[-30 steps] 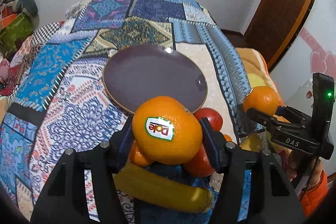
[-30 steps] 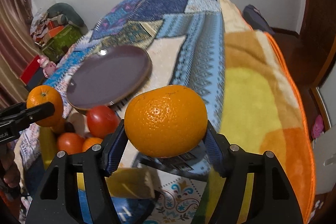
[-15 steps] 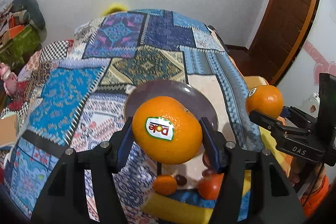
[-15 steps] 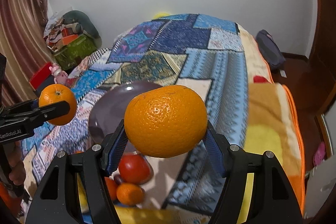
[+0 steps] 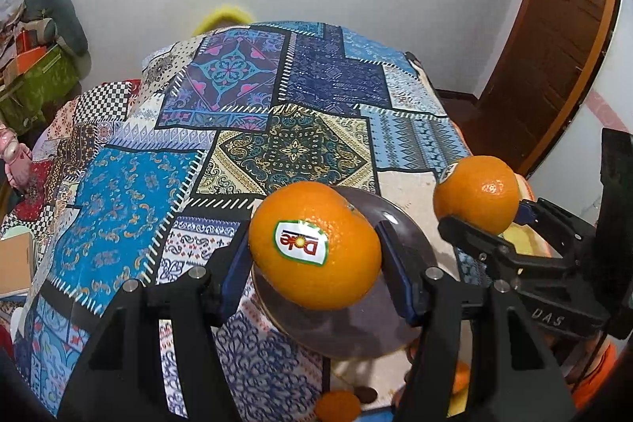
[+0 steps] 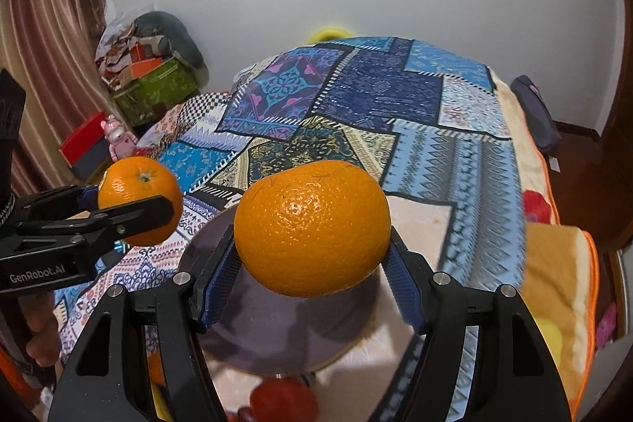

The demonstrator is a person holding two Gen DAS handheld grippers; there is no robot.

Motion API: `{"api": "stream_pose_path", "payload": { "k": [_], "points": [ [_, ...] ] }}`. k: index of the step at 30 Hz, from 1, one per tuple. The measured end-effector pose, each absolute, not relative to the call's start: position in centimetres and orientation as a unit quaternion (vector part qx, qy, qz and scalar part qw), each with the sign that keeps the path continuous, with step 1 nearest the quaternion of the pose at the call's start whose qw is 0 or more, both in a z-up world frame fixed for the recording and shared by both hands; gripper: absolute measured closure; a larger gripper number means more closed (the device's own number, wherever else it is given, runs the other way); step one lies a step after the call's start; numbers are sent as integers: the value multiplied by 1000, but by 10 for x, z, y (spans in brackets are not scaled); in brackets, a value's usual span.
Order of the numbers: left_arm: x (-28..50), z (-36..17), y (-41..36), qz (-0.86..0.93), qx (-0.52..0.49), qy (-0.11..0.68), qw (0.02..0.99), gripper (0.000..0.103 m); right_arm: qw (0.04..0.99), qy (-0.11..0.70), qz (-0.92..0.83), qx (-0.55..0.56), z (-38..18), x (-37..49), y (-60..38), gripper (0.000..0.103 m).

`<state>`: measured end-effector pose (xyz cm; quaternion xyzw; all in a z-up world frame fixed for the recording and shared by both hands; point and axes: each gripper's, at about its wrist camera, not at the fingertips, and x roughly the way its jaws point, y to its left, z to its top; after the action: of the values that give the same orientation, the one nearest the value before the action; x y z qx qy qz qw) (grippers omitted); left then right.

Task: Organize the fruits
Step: 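Carry both oranges onto the purple plate and open both tools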

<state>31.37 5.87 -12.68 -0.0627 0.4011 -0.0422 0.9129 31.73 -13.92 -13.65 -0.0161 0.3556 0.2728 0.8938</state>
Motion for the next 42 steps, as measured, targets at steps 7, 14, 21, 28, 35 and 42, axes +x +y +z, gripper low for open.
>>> {"api": "stream_pose_path", "payload": {
  "k": [7, 14, 21, 28, 35, 42],
  "points": [
    [342, -148, 64, -36, -55, 425, 903, 43, 881, 381, 278, -38, -152, 336, -124, 37],
    [365, -177, 65, -40, -55, 459, 886, 43, 863, 421, 275, -51, -177, 358, -118, 37],
    [380, -198, 63, -47, -57, 483, 873, 43, 851, 445, 273, -63, -194, 370, -117, 37],
    [389, -209, 63, -42, -51, 495, 866, 42, 842, 455, 282, -73, -203, 373, -113, 37],
    [385, -205, 58, -47, -38, 487, 872, 42, 832, 472, 283, -68, -210, 374, -112, 37],
    [372, -183, 58, -45, -29, 465, 884, 41, 834, 470, 282, -69, -204, 367, -117, 34]
  ]
}}
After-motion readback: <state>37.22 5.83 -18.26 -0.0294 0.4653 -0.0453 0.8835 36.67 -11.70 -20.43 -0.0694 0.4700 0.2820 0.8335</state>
